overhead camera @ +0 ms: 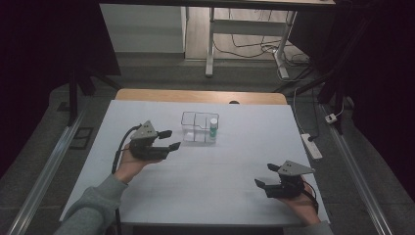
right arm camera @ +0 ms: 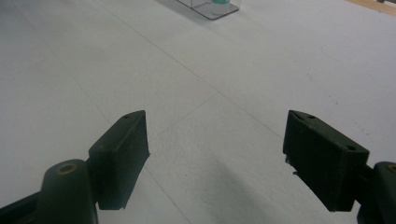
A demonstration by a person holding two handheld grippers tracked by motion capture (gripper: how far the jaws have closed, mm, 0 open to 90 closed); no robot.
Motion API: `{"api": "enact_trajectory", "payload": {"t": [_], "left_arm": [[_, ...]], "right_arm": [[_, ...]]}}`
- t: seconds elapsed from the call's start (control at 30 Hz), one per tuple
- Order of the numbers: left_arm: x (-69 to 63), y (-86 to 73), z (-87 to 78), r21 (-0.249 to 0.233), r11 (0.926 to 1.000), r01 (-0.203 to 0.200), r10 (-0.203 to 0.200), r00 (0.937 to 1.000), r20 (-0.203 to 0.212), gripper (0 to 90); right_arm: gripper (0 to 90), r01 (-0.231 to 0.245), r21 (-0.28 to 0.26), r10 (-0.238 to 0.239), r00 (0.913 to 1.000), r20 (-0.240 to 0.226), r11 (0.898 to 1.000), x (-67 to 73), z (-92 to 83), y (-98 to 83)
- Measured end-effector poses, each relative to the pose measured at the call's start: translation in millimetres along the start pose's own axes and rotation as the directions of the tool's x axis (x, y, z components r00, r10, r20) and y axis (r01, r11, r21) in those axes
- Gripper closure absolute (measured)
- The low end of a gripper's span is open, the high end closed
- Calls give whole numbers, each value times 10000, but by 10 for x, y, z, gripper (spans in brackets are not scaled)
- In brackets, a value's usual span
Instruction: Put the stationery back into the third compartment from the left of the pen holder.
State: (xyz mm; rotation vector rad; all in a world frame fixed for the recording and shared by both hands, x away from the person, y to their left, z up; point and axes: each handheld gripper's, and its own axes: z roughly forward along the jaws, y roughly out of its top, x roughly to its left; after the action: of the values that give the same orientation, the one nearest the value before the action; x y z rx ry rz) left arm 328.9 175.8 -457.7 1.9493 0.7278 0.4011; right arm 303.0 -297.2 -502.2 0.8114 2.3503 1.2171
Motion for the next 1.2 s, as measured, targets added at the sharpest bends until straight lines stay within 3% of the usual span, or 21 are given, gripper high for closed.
{"api": "enact_trajectory", "payload": {"t": [0.4, 0.97, 1.2], "left_arm": [[-60, -412, -258, 643, 9978, 148, -124, 9993, -363, 404], [-132, -778, -446, 1356, 9871, 850, -799, 9959, -428, 385], [-117, -857, -478, 1542, 9850, 780, -690, 9956, -630, 372]], "right_arm": [[219, -68, 1, 68, 10000, 65, 10000, -8, -5, 1], [221, -136, -35, 136, 9997, 201, 9999, -31, -25, -12], [221, -181, -27, 181, 9994, 281, 9998, -39, -26, -13]]}}
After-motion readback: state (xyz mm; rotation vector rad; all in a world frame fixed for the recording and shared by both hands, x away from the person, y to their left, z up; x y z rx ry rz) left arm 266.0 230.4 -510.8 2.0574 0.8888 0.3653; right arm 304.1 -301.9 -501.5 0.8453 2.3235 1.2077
